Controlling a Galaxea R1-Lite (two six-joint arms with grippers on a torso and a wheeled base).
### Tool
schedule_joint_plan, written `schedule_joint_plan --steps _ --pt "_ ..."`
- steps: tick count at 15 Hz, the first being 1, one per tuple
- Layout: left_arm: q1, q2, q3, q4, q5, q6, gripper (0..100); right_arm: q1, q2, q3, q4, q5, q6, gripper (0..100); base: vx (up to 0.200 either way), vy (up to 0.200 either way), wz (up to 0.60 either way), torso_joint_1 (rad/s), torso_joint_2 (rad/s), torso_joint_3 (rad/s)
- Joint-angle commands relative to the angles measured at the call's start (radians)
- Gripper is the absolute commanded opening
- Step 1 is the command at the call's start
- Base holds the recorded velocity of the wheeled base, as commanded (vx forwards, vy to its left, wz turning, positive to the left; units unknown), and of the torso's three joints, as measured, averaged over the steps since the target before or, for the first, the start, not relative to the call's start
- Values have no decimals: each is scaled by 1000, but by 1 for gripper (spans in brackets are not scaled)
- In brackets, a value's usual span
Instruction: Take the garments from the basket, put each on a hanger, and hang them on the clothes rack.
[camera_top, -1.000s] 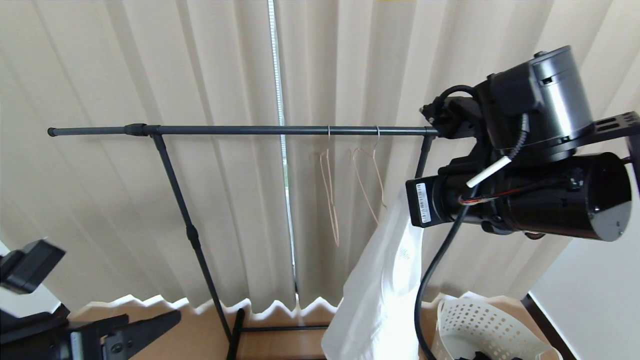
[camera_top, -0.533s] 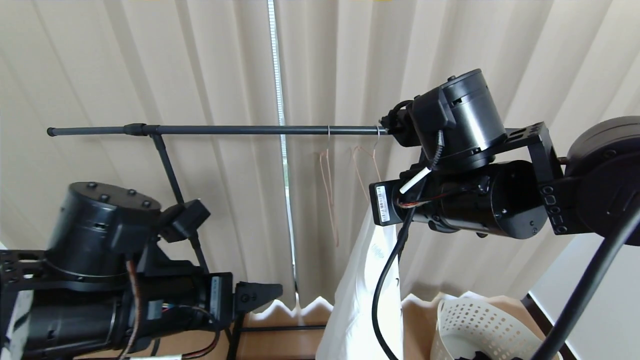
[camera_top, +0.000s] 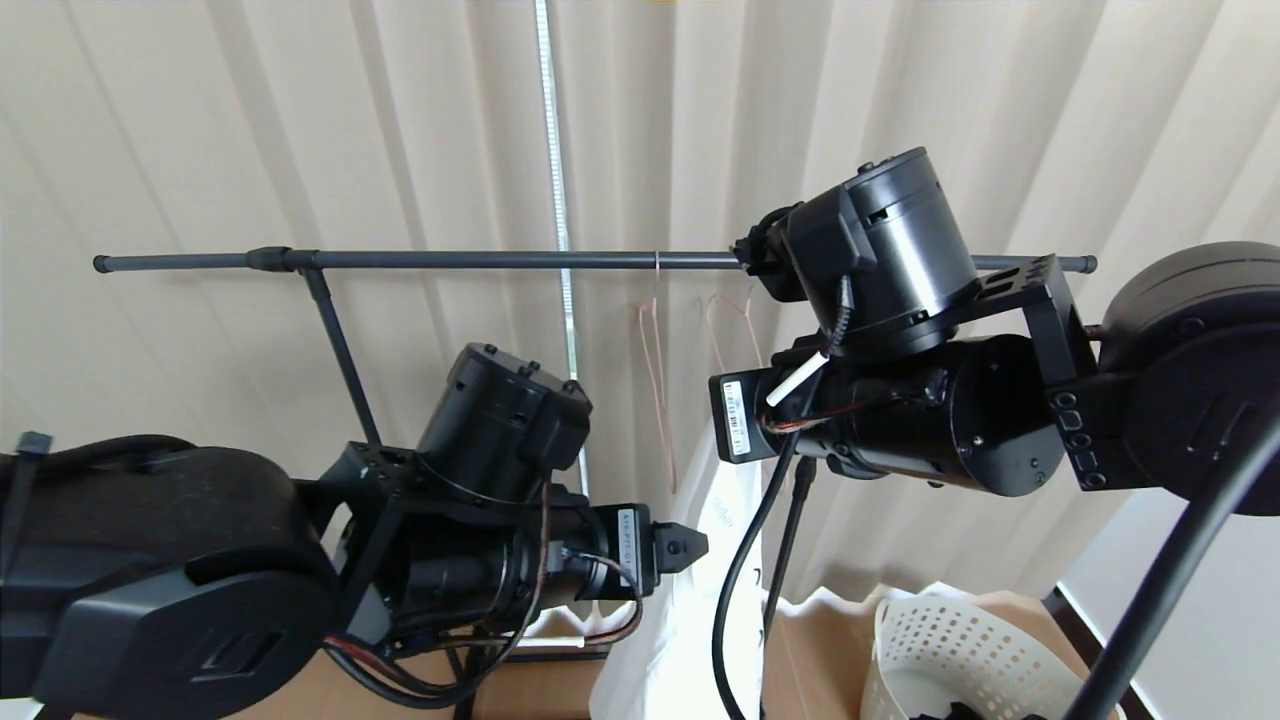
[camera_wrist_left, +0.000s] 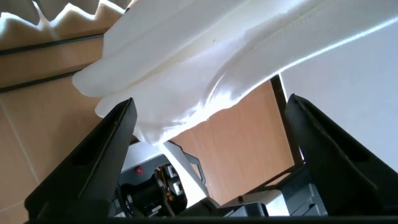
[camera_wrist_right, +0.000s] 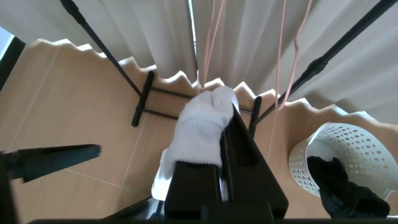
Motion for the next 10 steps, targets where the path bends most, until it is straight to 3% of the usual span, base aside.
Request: schedule_joint_plan --steps 1,3,10 --pt "-15 79 -43 -1 3 -2 100 4 -1 -8 1 0 0 0 0 0 0 0 0 0" --pt "-19 117 -72 -1 15 -6 100 4 -4 -10 1 0 2 0 0 0 0 0 0 0" --pt "-1 230 -145 1 202 -38 100 4 -53 28 10 -26 14 0 0 0 0 0 0 0"
